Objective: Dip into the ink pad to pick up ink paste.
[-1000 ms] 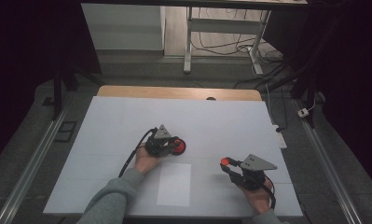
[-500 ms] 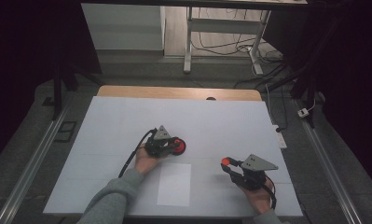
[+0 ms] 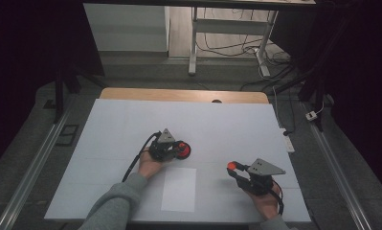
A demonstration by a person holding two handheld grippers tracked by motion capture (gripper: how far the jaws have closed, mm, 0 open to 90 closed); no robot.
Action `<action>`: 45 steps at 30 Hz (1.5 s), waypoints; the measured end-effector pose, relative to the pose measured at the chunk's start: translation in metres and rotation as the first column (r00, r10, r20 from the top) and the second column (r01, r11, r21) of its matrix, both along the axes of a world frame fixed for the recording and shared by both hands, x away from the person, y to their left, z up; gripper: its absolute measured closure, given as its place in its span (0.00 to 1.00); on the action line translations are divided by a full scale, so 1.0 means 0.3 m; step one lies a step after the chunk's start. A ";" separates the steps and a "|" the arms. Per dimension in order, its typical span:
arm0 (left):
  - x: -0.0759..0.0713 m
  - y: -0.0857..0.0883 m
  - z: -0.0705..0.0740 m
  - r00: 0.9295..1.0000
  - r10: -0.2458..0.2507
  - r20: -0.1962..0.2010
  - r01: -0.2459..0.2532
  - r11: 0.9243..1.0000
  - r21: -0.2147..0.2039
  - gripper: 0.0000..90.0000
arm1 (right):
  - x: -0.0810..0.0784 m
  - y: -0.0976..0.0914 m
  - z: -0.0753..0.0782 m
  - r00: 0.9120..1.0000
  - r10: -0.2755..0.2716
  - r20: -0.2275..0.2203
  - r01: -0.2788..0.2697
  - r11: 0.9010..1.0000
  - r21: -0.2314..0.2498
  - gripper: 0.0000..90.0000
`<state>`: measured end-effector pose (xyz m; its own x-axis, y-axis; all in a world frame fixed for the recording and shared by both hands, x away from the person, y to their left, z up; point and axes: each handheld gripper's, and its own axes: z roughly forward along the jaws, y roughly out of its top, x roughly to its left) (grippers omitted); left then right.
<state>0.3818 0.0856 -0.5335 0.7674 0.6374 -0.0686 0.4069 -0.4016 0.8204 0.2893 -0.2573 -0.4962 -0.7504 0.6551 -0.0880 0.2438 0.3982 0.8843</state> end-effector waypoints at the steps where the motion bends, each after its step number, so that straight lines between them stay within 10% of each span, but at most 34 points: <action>1: 0.000 0.005 0.004 1.000 0.003 0.007 -0.003 1.000 -0.008 0.81 | 0.000 -0.001 0.001 1.000 0.000 -0.002 0.000 1.000 0.003 0.71; 7: -0.024 0.019 0.081 0.998 -0.023 0.054 0.029 0.992 -0.124 0.81 | 0.002 -0.010 0.005 1.000 -0.006 0.001 0.006 1.000 0.006 0.71; 21: -0.023 0.076 0.105 0.999 -0.033 -0.004 0.032 0.988 -0.151 0.80 | 0.001 -0.012 0.005 1.000 -0.005 0.002 0.005 1.000 0.002 0.71; 30: -0.047 0.069 0.120 0.998 -0.053 0.020 0.054 0.997 -0.054 0.80 | 0.000 -0.011 0.008 1.000 -0.003 0.004 0.003 1.000 0.004 0.71; 45: -0.064 0.073 0.138 0.998 -0.043 0.039 0.045 0.996 -0.073 0.80 | 0.000 -0.013 0.009 1.000 -0.006 0.004 0.006 1.000 0.006 0.71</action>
